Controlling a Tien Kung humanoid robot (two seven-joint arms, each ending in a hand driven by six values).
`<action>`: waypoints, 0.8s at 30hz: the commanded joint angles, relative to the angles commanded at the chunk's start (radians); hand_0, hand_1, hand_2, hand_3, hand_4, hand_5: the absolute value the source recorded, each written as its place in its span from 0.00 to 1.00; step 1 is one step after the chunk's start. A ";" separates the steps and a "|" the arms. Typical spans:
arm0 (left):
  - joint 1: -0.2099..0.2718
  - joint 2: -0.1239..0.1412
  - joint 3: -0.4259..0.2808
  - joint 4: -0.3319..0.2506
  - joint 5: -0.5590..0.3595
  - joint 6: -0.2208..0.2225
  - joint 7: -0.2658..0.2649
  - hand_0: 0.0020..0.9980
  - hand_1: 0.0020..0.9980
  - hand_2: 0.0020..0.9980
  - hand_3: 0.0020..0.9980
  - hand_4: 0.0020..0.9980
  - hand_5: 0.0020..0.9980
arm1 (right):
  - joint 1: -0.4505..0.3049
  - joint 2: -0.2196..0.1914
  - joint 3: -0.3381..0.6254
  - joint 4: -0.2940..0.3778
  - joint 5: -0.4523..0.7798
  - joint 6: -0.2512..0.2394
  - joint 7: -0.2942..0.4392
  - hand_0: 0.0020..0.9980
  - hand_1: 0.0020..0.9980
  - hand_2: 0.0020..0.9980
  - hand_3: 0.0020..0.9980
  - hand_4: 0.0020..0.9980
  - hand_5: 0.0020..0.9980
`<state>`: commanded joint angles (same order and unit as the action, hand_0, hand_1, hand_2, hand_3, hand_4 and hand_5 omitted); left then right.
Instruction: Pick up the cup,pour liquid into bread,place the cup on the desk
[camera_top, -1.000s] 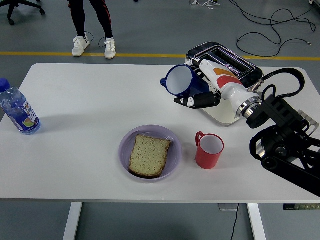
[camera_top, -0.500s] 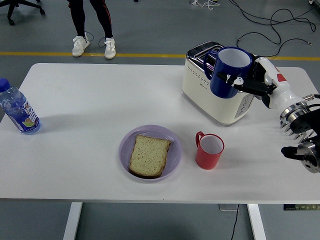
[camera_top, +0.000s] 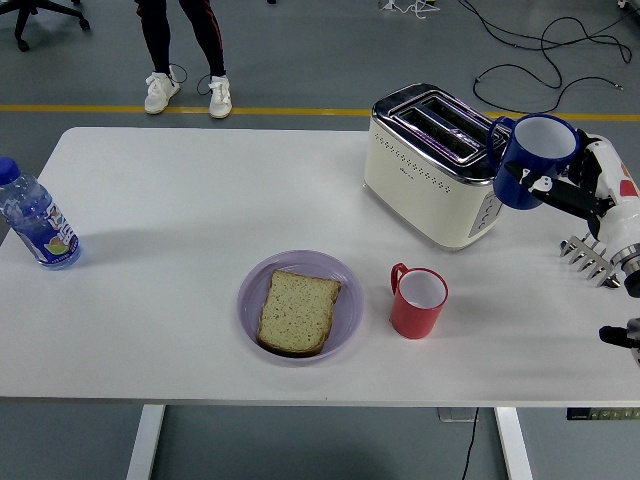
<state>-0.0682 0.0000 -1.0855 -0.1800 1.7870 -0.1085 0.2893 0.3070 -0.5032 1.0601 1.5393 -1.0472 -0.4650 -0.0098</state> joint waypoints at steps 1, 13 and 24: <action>0.000 0.000 0.000 0.000 0.000 0.000 0.000 0.66 0.69 0.71 0.59 0.30 0.88 | -0.012 0.003 0.003 -0.012 -0.012 -0.003 0.012 0.35 0.35 0.52 0.56 0.60 0.00; -0.003 0.000 -0.003 0.000 0.009 -0.002 0.001 0.66 0.69 0.71 0.59 0.30 0.88 | -0.137 0.067 0.027 -0.160 -0.022 0.000 0.214 0.43 0.40 0.55 0.57 0.59 0.00; -0.005 0.000 0.006 0.000 -0.002 -0.001 0.001 0.66 0.69 0.71 0.59 0.30 0.88 | -0.167 0.146 -0.022 -0.344 -0.034 0.017 0.401 0.52 0.46 0.56 0.58 0.63 0.08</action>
<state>-0.0727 0.0000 -1.0793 -0.1800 1.7846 -0.1098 0.2905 0.1396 -0.3577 1.0384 1.1950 -1.0817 -0.4478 0.3908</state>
